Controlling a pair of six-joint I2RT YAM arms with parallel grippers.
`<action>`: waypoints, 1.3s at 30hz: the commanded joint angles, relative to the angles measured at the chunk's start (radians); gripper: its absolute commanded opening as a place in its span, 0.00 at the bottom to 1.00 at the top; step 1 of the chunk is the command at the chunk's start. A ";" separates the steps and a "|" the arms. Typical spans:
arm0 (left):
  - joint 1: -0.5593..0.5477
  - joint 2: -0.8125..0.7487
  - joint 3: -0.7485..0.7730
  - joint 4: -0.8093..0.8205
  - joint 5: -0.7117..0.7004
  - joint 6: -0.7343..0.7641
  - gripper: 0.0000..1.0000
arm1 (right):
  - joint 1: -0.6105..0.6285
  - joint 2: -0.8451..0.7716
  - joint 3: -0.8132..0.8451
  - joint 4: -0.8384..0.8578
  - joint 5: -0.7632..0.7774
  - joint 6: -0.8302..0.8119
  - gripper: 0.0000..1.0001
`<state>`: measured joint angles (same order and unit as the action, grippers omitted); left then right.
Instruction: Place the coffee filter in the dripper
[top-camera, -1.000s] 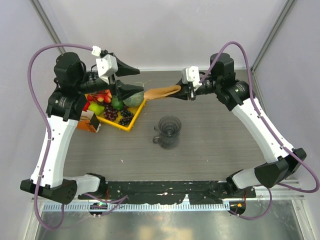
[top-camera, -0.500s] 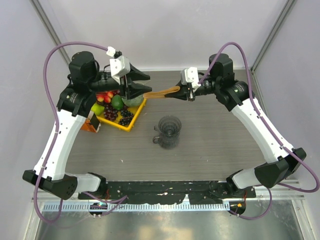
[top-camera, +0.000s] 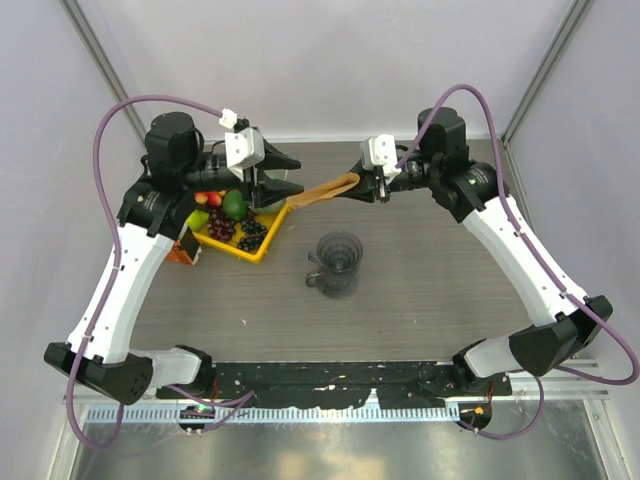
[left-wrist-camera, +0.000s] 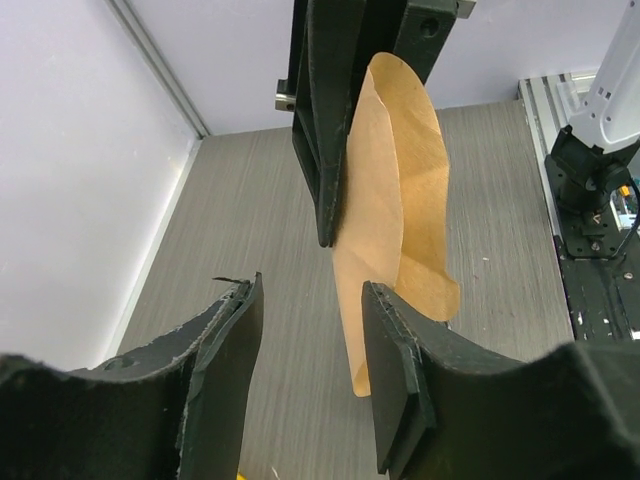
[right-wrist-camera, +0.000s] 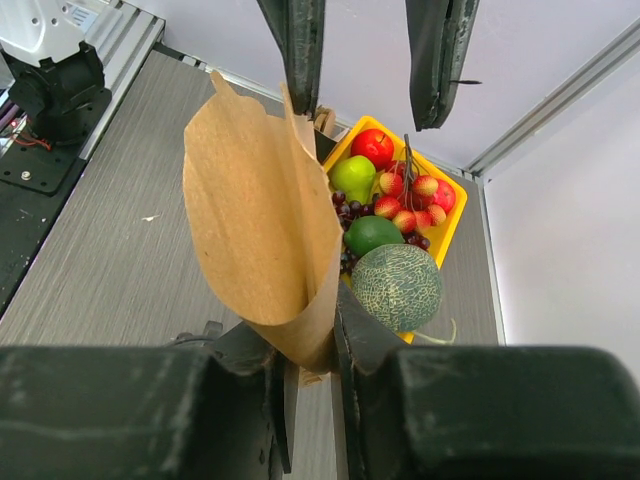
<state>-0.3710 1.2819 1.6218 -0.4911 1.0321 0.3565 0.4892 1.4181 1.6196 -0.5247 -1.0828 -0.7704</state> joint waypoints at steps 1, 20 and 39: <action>-0.002 -0.055 -0.023 -0.015 0.014 0.071 0.53 | 0.005 -0.041 0.008 0.009 -0.002 -0.013 0.22; 0.031 -0.079 -0.050 -0.030 -0.010 0.029 0.48 | 0.017 -0.038 0.016 0.008 0.003 -0.009 0.24; -0.063 0.007 -0.014 0.104 -0.204 -0.202 0.00 | -0.004 -0.061 -0.020 0.012 0.115 0.025 0.85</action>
<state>-0.4389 1.2900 1.5673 -0.4854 0.8940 0.3134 0.5056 1.3884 1.5997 -0.5297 -1.0325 -0.7715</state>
